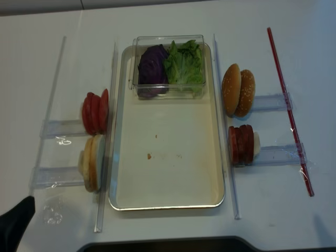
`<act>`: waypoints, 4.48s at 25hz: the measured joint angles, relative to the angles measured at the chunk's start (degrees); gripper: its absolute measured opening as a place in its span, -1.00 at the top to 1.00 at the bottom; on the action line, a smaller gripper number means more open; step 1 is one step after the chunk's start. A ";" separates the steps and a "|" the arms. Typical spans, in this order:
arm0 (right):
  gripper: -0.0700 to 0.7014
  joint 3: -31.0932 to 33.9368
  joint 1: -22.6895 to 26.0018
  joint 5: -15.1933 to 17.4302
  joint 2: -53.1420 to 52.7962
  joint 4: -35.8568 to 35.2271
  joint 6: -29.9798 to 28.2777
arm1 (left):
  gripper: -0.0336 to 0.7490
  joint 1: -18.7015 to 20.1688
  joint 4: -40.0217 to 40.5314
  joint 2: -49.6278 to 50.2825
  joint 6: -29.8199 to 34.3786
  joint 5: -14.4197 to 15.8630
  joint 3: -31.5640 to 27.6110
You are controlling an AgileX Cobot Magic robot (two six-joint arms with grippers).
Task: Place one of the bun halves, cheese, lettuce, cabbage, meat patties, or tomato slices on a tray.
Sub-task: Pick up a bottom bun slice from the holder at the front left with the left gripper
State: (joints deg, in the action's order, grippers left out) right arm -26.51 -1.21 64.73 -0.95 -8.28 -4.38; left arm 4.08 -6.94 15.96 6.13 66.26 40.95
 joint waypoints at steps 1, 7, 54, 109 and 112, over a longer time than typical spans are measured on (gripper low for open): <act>0.82 0.00 0.00 0.00 0.00 0.00 0.00 | -0.55 0.56 -0.26 1.03 0.12 0.00 0.84; 0.82 0.00 0.00 0.00 0.00 0.00 0.00 | -0.50 5.20 -0.66 7.97 0.71 -0.22 3.27; 0.82 0.00 0.00 0.00 0.00 0.00 0.00 | -0.35 18.03 0.79 59.68 -13.04 4.79 26.48; 0.82 0.00 0.00 0.00 0.00 0.11 0.22 | -0.34 20.85 3.47 63.48 -19.27 -5.03 17.59; 0.82 0.00 0.00 0.00 0.00 0.11 0.22 | -0.34 20.85 3.10 63.16 -19.29 -6.33 16.57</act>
State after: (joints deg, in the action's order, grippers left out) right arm -26.51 -1.21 64.73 -0.95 -8.17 -4.16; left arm 24.93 -3.84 79.12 -13.16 59.93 57.52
